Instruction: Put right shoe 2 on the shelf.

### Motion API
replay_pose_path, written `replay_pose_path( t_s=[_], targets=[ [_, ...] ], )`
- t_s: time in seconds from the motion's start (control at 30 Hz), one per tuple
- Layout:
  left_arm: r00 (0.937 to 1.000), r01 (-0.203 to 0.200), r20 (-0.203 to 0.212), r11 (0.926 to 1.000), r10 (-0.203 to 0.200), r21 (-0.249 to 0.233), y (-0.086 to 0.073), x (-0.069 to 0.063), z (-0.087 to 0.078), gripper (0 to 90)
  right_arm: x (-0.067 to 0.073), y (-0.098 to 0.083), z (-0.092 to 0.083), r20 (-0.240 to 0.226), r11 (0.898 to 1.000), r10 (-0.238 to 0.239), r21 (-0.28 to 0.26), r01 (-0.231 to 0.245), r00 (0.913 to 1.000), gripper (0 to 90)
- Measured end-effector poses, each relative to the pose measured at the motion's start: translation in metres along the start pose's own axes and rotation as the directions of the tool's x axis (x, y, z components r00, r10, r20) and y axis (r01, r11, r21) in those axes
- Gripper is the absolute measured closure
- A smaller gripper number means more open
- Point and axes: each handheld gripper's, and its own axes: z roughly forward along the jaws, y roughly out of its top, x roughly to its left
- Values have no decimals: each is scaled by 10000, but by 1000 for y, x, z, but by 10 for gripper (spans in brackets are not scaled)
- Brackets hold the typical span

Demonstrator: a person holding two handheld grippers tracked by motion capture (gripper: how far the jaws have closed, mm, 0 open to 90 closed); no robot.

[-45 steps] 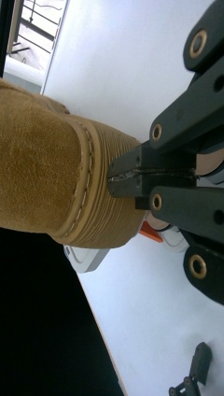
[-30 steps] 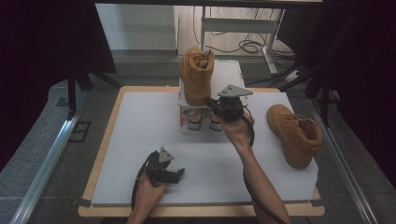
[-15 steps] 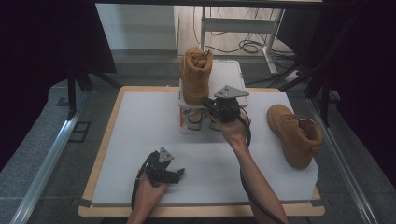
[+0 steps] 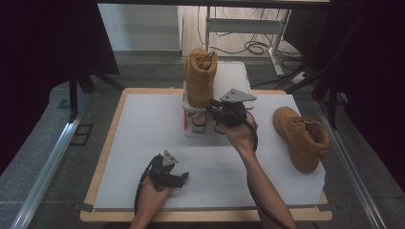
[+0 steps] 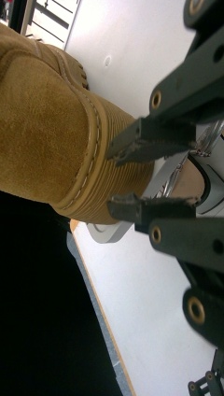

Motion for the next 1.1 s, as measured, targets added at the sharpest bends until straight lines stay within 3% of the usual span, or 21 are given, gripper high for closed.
replay_pose_path(
  t_s=[0.07, 0.1, 0.27, 0.33, 0.57, 0.73, 0.9, 1.1],
  targets=[
    [10000, -2, 0, 10000, 2, 1, 0, 0, 0, 145, 0, 0, -3, 27, 10000, 13, -89, -12, 10000, 566],
    [10000, -4, 0, 10000, 4, 2, 0, 0, 0, 145, 0, 0, -3, 27, 10000, 13, -89, -12, 10000, 566],
    [10000, 8, 4, 10000, -8, -4, 0, 0, 0, 145, -2, -2, -9, -47, 9993, 111, -355, -112, 9999, 366],
    [10000, 7, 4, 10000, -7, -6, 0, 0, 0, 145, -3, -3, -10, -44, 9992, 75, -400, -77, 10000, 331],
    [10000, -2, 6, 10000, 2, -2, 0, 0, 0, 145, -2, -8, -12, 167, 9997, -231, 63, 230, 9996, 156],
    [10000, -4, 3, 10000, 4, -3, 0, 0, 0, 145, -2, -12, -16, 141, 10000, -53, 34, 52, 9999, 119],
    [10000, -4, 6, 10000, 4, -1, 0, 0, 0, 145, -1, -17, -21, 277, 9994, -351, 44, 350, 9990, 59],
    [10000, 25, 1, 10000, -25, -19, 0, 0, 0, 144, -2, -26, -26, 188, 9999, -123, 88, 121, 9997, 0]
  ],
)
